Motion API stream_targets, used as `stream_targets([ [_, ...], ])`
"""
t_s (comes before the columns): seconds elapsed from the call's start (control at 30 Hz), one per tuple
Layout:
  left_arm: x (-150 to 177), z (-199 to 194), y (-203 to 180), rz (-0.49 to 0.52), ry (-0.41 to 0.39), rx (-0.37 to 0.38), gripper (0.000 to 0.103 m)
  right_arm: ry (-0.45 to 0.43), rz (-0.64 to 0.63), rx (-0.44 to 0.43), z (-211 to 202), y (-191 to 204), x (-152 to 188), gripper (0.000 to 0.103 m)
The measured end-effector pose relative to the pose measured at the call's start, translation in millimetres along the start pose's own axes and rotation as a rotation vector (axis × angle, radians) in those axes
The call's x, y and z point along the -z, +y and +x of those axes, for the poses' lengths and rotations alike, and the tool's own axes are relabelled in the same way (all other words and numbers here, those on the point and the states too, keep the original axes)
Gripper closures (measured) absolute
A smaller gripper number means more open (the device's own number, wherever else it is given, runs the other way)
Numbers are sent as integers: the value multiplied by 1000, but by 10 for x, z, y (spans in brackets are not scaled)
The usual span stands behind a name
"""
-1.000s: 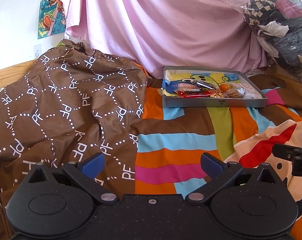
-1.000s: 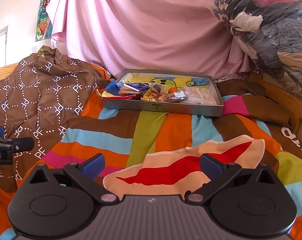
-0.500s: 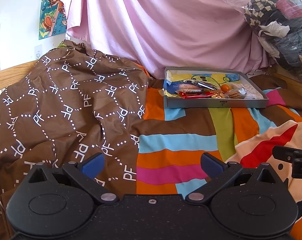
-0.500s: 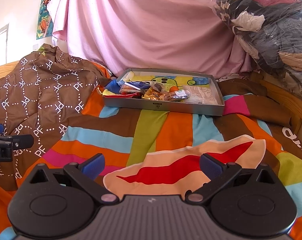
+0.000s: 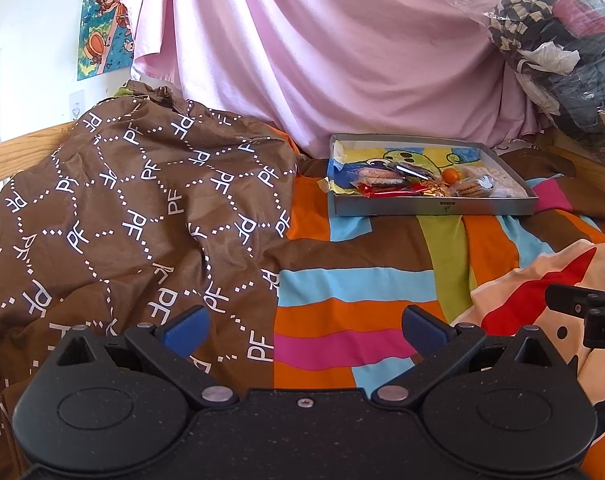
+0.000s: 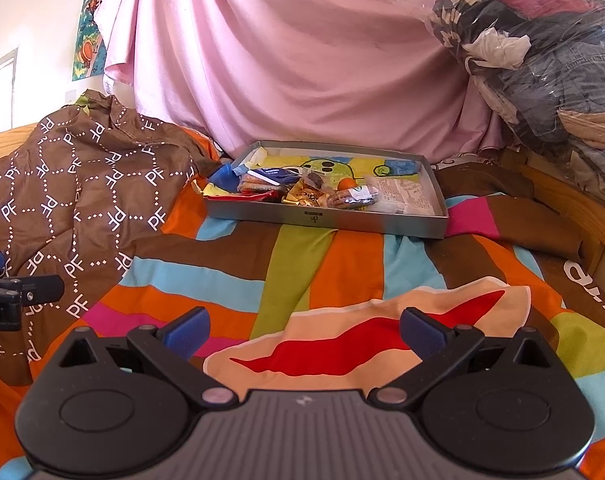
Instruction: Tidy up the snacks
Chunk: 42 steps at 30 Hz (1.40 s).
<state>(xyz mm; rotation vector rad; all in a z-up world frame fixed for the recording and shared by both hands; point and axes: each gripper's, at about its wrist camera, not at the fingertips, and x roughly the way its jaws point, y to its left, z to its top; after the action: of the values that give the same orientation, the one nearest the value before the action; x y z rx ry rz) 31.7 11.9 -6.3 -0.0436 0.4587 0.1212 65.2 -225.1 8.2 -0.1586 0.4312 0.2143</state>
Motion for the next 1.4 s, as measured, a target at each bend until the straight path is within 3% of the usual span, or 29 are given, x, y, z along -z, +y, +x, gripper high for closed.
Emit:
stream_targets([
  [0.63, 22, 5, -2, 7, 7, 8, 1, 12, -1, 3, 11, -23, 8, 0],
  [0.87, -30, 81, -19, 42, 111, -18, 1, 22, -6, 2, 17, -20, 13, 0],
  [1.4, -67, 78, -44, 48, 138, -9, 1, 14, -7, -10, -12, -19, 7, 0],
])
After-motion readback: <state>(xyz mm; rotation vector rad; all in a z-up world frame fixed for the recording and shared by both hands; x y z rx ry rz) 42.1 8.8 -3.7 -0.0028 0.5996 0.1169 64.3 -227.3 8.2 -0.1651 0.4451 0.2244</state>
